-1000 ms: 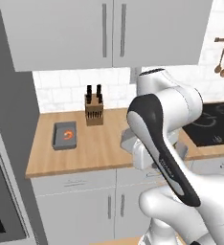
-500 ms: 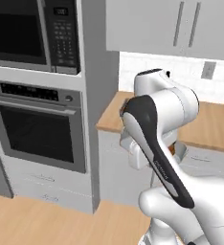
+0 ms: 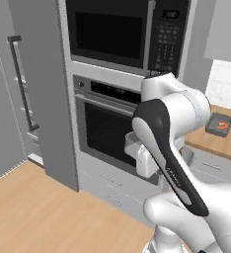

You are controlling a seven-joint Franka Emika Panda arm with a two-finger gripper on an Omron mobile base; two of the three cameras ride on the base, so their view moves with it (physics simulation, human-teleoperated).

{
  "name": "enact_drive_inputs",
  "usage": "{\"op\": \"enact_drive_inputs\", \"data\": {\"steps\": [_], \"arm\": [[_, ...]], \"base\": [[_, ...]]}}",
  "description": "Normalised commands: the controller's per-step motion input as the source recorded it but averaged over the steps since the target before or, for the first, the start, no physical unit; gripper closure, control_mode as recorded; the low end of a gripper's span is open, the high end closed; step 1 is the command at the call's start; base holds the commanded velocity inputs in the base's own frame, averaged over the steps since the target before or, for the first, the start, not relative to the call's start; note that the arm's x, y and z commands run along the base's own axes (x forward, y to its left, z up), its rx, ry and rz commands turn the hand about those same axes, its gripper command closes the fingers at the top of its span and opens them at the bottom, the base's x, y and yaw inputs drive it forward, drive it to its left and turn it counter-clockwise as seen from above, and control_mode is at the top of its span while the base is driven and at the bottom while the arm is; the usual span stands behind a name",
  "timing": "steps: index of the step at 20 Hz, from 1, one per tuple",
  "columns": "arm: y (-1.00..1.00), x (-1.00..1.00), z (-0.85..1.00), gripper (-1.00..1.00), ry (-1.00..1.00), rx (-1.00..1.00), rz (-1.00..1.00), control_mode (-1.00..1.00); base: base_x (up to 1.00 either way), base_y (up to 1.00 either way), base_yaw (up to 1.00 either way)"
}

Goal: Take the meat container that has the shrimp and place it on the second highest rack of the freezer. Then take the vegetable container that has the bell pepper and squash and place it on the highest rack of the freezer.

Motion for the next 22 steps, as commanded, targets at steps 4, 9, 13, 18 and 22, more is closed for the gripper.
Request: {"op": "enact_drive_inputs", "data": {"steps": [4,9,13,18,22], "arm": [[0.00,0.00,0.00,1.00,0.00,0.00,0.00,1.00],[0.00,0.00,0.00,1.00,0.00,0.00,0.00,1.00],[0.00,0.00,0.00,1.00,0.00,0.00,0.00,1.00],[0.00,0.00,0.00,1.00,0.00,0.00,0.00,1.00],[0.00,0.00,0.00,1.00,0.00,0.00,0.00,1.00]], "base": [[1.00,0.98,0.17],[1.00,0.99,0.09],[1.00,1.00,-0.01],[0.94,1.00,-0.20],[0.30,1.00,-0.45]]}}
